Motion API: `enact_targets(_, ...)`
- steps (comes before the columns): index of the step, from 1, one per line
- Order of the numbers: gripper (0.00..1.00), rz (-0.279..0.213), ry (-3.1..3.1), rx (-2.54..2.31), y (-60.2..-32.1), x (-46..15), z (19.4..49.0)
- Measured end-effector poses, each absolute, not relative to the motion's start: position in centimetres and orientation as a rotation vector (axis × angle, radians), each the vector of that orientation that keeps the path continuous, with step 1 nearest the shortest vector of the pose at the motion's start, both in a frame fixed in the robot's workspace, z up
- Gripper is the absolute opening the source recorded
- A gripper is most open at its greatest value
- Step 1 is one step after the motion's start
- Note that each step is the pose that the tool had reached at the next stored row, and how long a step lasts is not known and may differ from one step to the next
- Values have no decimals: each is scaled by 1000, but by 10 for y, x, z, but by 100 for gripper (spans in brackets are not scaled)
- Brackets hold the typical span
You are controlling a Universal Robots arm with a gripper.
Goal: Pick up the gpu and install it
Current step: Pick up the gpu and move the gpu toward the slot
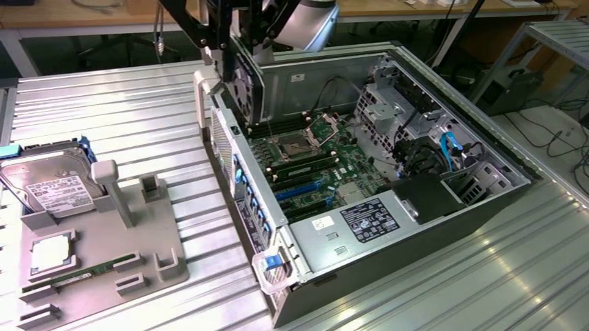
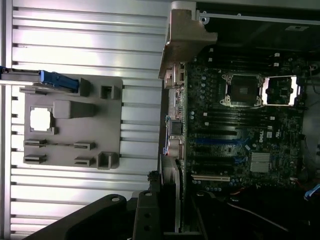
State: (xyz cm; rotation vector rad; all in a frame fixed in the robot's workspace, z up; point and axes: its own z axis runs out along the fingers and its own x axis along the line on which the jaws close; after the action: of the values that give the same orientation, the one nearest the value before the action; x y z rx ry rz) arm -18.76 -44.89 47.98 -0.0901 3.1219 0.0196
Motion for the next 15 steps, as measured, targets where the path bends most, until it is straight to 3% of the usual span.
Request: enact_targets(15,28,20,3122,-92,-449,-156,480)
